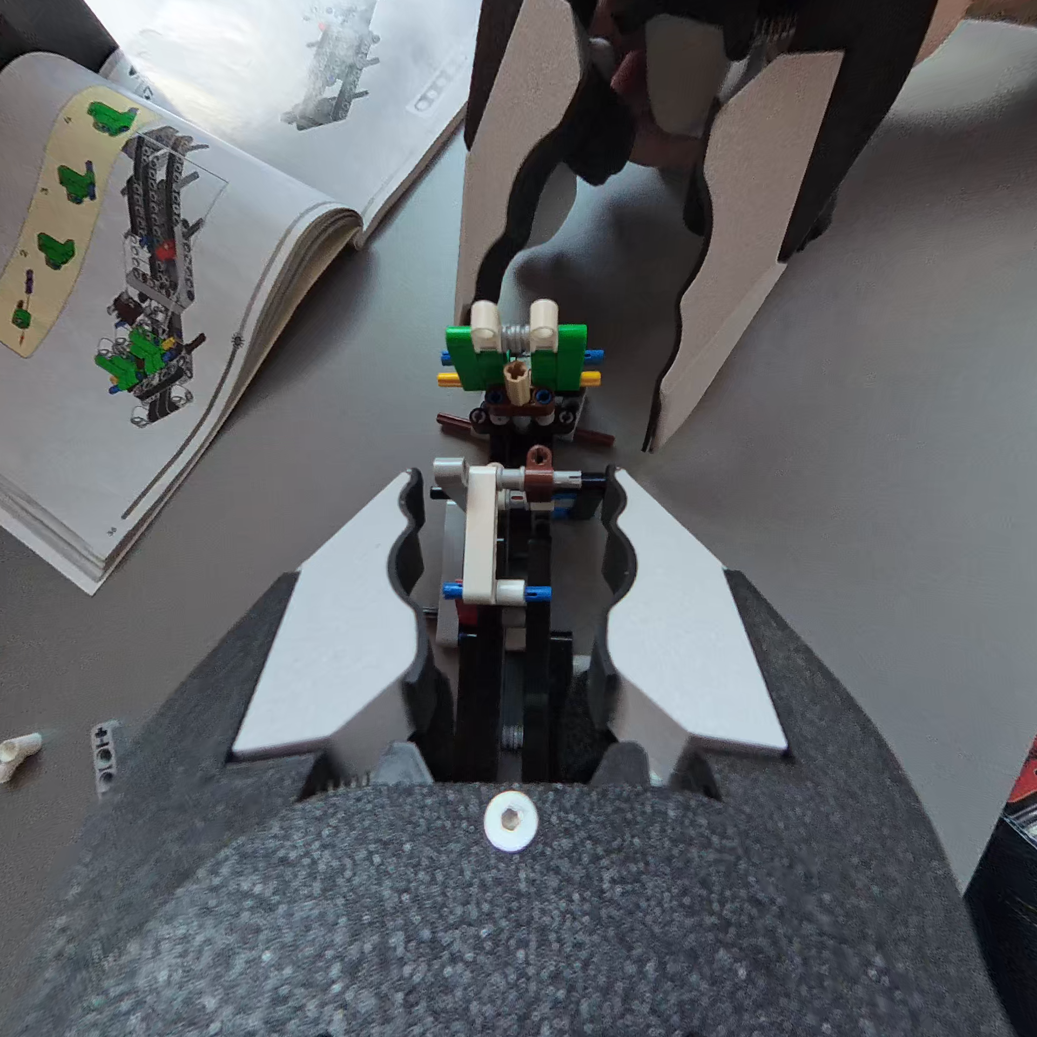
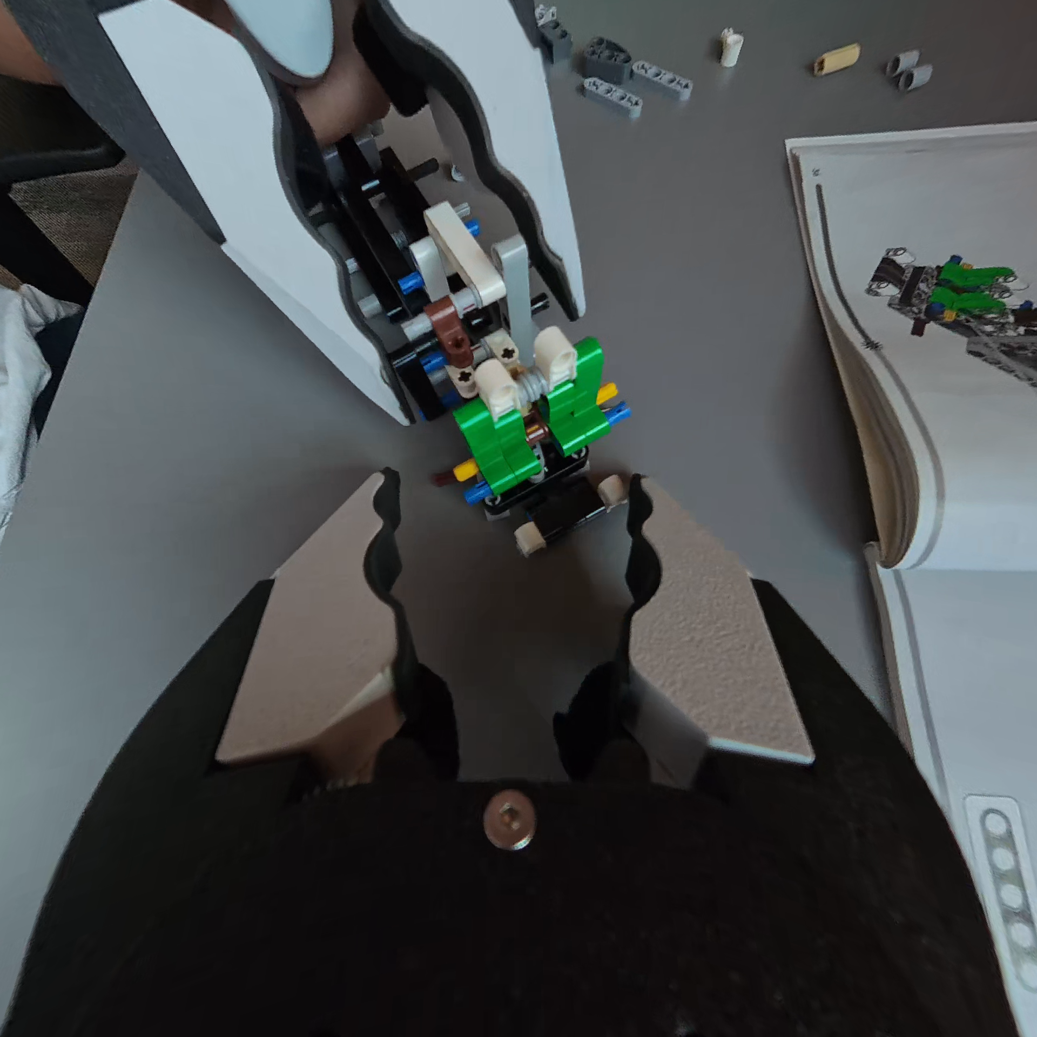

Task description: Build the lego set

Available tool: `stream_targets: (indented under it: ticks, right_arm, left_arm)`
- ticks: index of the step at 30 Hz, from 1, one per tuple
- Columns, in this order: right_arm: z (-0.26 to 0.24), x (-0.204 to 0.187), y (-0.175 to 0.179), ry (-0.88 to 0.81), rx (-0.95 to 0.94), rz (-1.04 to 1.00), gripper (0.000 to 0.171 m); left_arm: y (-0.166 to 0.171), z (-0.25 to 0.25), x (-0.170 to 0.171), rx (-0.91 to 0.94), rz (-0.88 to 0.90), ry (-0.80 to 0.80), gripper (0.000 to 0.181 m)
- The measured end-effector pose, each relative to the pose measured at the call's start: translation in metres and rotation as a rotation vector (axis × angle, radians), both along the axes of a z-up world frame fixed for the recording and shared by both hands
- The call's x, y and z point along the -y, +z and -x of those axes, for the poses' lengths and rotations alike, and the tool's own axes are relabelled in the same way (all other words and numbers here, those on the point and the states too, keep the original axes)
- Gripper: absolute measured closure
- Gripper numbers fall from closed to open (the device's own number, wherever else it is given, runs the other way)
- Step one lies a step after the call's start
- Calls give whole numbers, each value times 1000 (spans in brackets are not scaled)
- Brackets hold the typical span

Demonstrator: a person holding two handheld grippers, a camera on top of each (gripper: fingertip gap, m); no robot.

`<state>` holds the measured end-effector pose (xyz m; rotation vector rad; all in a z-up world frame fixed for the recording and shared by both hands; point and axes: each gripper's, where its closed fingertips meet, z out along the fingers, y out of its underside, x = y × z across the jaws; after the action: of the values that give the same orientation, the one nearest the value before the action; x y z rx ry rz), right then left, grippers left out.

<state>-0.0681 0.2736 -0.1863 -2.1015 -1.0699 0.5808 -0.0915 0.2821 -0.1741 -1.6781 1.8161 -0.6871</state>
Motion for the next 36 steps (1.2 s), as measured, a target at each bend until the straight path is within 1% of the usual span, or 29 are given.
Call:
stream_targets:
  ticks: [1, 7, 12, 23, 32, 34, 36]
  right_arm:
    - [0, 0, -1, 1, 5, -3, 90]
    - [0, 2, -2, 6, -3, 4, 93]
    - [-1, 1, -3, -2, 32, -28, 96]
    - [-1, 0, -4, -10, 37, -33, 99]
    - [-2, -1, -4, -18, 39, -36, 99]
    - [-2, -1, -4, -15, 41, -38, 99]
    - [-2, 0, -4, -11, 53, -47, 97]
  left_arm:
    - [-1, -1, 1, -1, 6, -4, 121]
    - [-2, 1, 2, -3, -40, -17, 121]
    - [-7, 4, 1, -38, -93, -23, 121]
    - [-8, 4, 1, -39, -89, -53, 122]
    - [-8, 2, 3, -44, -92, -42, 122]
    - [-8, 3, 5, -58, -73, -65, 122]
    - [-8, 3, 7, -52, -91, -100, 122]
